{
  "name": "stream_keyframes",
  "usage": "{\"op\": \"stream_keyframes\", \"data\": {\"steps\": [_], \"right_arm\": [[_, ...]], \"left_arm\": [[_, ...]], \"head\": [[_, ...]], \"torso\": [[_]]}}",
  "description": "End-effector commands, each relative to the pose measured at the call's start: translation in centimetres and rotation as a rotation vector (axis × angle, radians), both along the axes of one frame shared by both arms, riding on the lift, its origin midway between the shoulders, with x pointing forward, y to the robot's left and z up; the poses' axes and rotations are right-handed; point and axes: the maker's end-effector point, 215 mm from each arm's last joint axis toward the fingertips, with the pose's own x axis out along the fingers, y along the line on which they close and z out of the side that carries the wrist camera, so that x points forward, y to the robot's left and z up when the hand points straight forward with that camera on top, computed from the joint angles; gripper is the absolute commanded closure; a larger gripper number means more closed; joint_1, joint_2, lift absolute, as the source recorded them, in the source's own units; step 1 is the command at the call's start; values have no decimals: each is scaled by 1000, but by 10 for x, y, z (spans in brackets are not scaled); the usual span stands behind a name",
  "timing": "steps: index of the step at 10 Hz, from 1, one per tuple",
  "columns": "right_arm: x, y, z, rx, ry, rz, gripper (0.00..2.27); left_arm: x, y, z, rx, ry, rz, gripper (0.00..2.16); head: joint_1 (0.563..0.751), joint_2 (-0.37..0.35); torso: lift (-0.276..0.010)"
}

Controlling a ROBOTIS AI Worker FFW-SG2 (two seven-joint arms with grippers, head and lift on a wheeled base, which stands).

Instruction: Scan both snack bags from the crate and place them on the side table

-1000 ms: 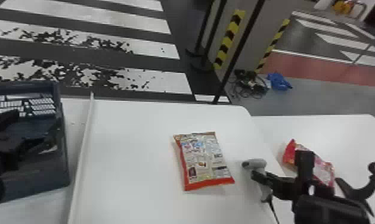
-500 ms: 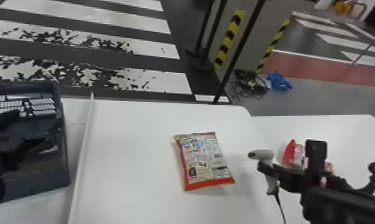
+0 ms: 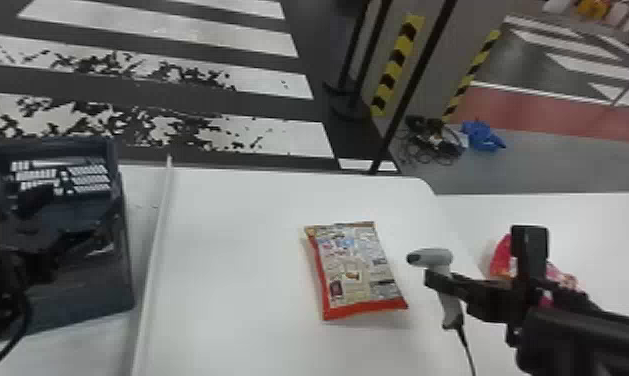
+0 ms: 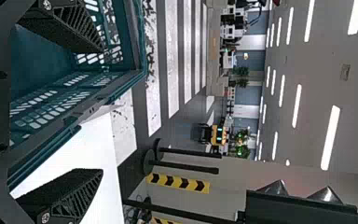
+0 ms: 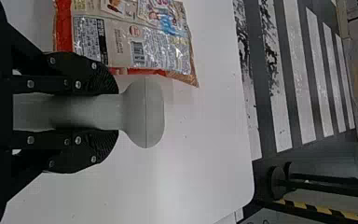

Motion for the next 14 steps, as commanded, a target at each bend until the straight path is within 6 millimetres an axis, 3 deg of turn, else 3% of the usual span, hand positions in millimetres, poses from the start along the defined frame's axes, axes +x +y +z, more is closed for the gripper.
{"op": "stream_keyframes", "data": {"steps": [1, 6, 14], "right_arm": [[2, 21, 1, 7, 9, 37, 2243], [1, 66, -1, 31, 47, 97, 2243], [12, 70, -8, 30, 56, 102, 2243]], "left_arm": [[0, 0, 0, -1, 1, 0, 83], [0, 1, -4, 1, 6, -1, 83], [-1, 3, -6, 1, 9, 0, 83]], "head": [[695, -291], [695, -228], [695, -210]], "torso": [[-98], [-98], [-98]]}}
